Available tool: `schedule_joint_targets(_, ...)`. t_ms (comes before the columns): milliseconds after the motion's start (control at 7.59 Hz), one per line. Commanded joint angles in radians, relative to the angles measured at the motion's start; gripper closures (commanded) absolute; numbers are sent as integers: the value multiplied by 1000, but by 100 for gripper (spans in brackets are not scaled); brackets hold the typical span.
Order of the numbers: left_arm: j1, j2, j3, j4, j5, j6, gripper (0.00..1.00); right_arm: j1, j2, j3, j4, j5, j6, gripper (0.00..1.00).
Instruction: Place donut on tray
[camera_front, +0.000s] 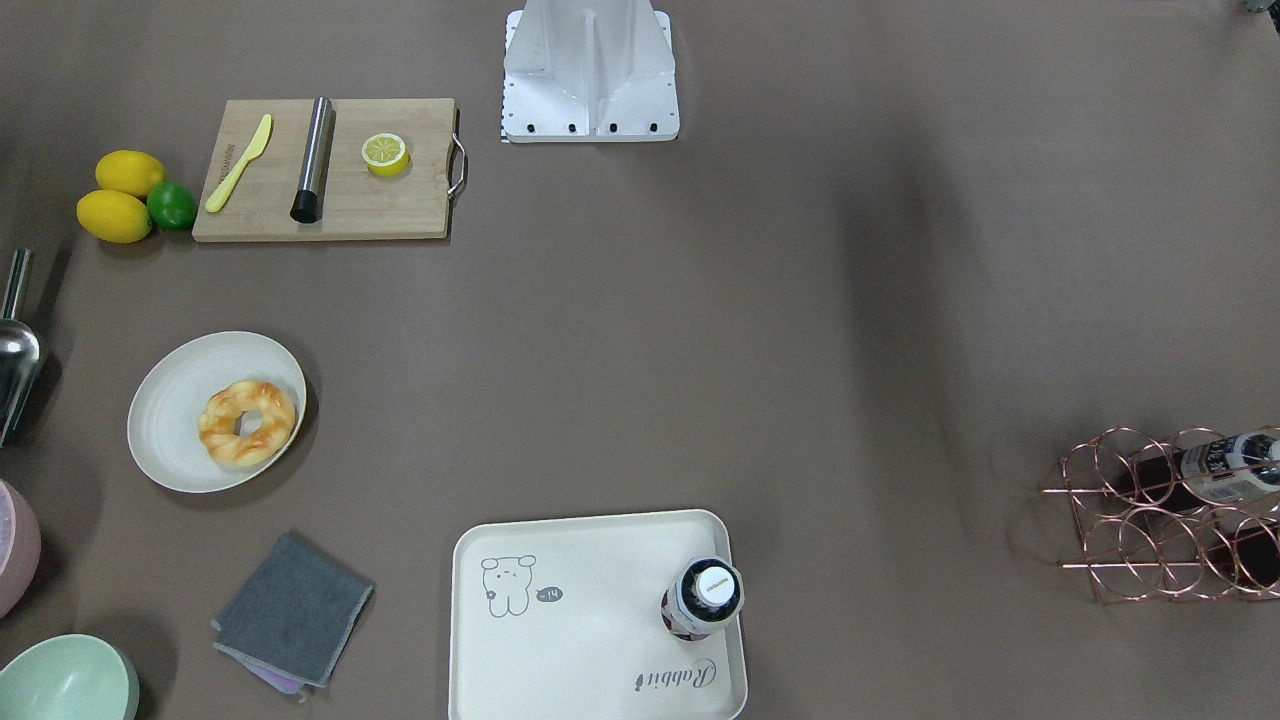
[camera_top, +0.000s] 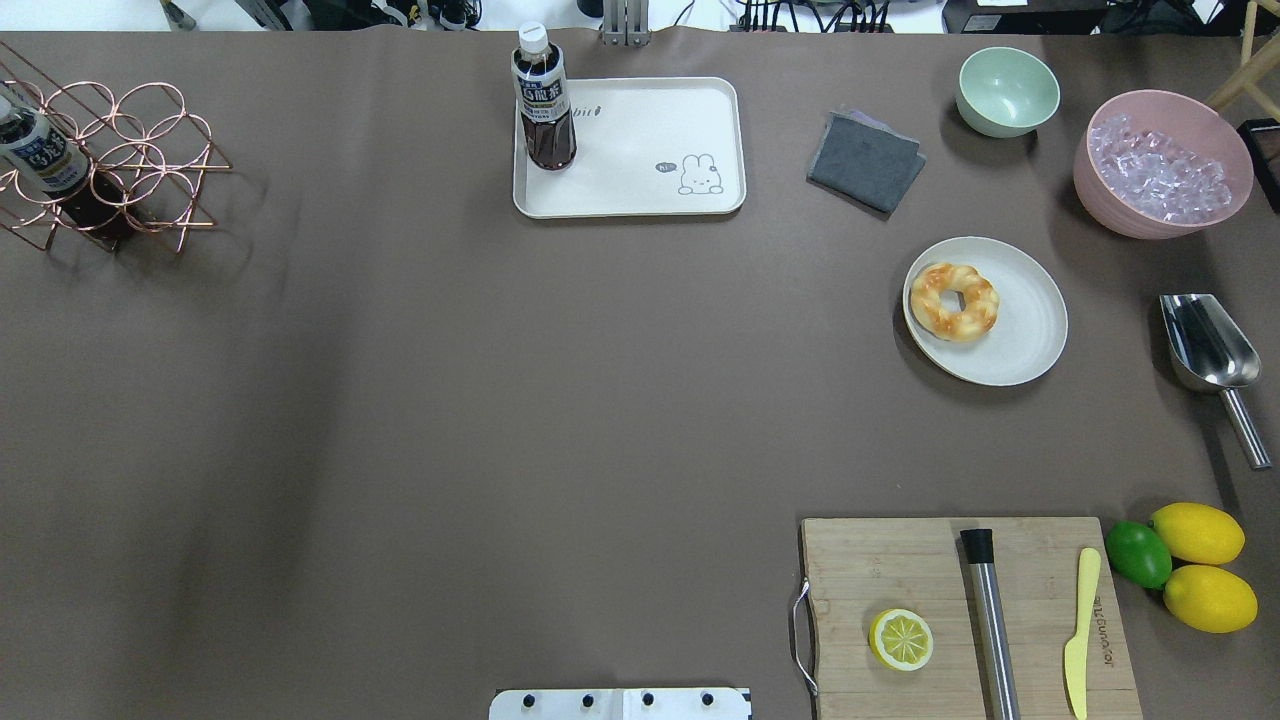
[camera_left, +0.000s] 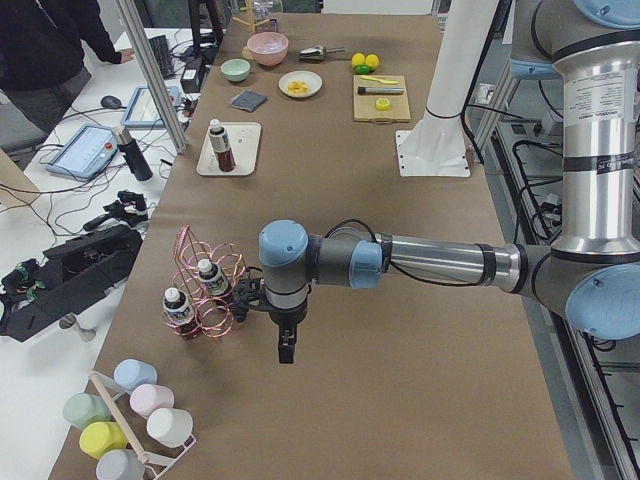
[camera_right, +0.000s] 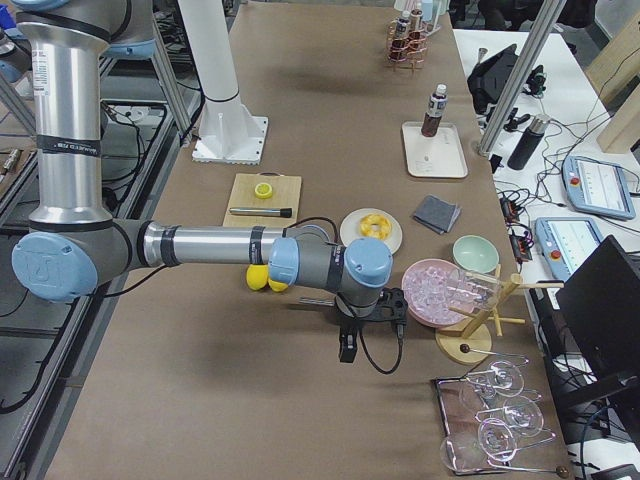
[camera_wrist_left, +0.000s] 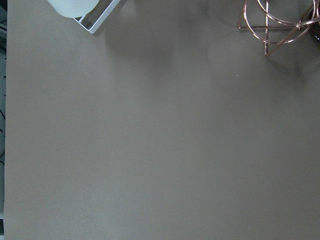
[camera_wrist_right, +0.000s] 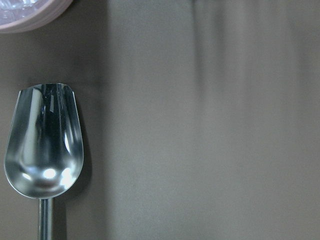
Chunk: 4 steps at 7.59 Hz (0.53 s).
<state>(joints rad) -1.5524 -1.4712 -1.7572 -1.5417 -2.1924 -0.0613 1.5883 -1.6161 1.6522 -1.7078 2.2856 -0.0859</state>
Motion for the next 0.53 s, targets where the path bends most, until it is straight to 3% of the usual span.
schedule_joint_targets(0,-2,5,2,-11,0,1,2,1,2,1,0,0,0,0)
schedule_joint_targets(395,0,-3,4,0,-1,0,2,-1,5,0,0,0,0,0)
